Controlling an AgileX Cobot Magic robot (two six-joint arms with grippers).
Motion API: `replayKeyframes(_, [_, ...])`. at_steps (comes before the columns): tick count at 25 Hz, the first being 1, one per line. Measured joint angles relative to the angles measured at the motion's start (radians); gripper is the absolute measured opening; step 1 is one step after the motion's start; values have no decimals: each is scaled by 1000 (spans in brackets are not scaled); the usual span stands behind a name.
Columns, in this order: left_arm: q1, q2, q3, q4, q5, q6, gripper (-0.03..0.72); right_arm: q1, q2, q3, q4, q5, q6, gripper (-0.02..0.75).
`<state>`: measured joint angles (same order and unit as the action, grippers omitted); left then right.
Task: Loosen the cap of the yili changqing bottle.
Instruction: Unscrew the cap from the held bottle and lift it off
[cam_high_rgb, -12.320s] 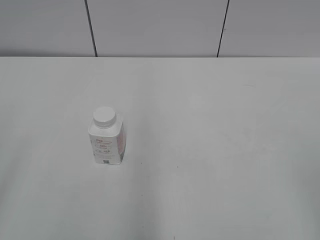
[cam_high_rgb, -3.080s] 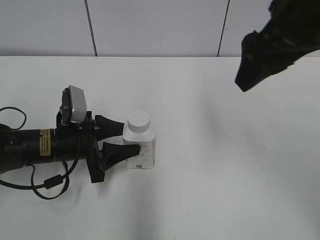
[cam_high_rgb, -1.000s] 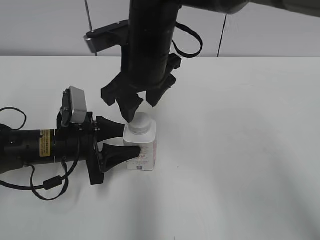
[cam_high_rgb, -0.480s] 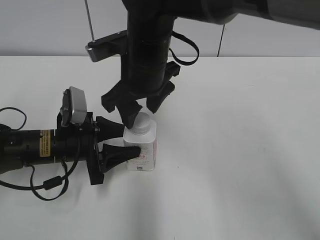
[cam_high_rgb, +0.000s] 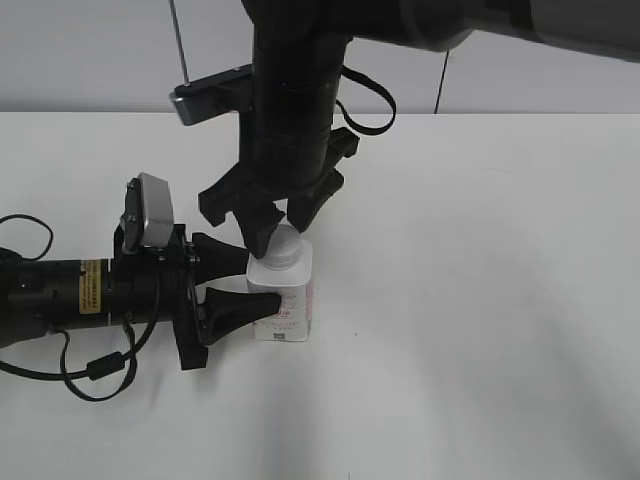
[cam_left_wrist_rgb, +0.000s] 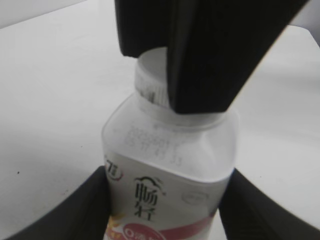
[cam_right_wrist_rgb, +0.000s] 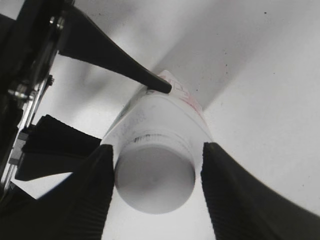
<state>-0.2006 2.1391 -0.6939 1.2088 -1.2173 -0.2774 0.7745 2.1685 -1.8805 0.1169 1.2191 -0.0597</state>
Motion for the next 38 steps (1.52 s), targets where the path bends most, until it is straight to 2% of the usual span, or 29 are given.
replayKeyframes(4, [0, 0, 0, 0, 0, 0, 405, 0, 0, 0, 0, 0, 3, 435])
replayKeyframes(9, [0, 0, 0, 0, 0, 0, 405, 0, 0, 0, 1, 0, 4, 389])
replayKeyframes(15, [0, 0, 0, 0, 0, 0, 405, 0, 0, 0, 2, 0, -31, 389])
replayKeyframes(18, [0, 0, 0, 0, 2, 0, 389, 0, 0, 0, 8, 0, -171, 388])
replayKeyframes(23, [0, 0, 0, 2, 2, 2, 386, 0, 0, -1, 17, 0, -549, 388])
replayKeyframes(28, [0, 0, 0, 2, 2, 2, 386, 0, 0, -3, 21, 1, -674, 387])
replayKeyframes(33, [0, 0, 0, 2, 3, 2, 384, 0, 0, -3, 24, 4, -893, 387])
replayKeyframes(38, [0, 0, 0, 1, 4, 2, 382, 0, 0, -3, 26, 7, -995, 386])
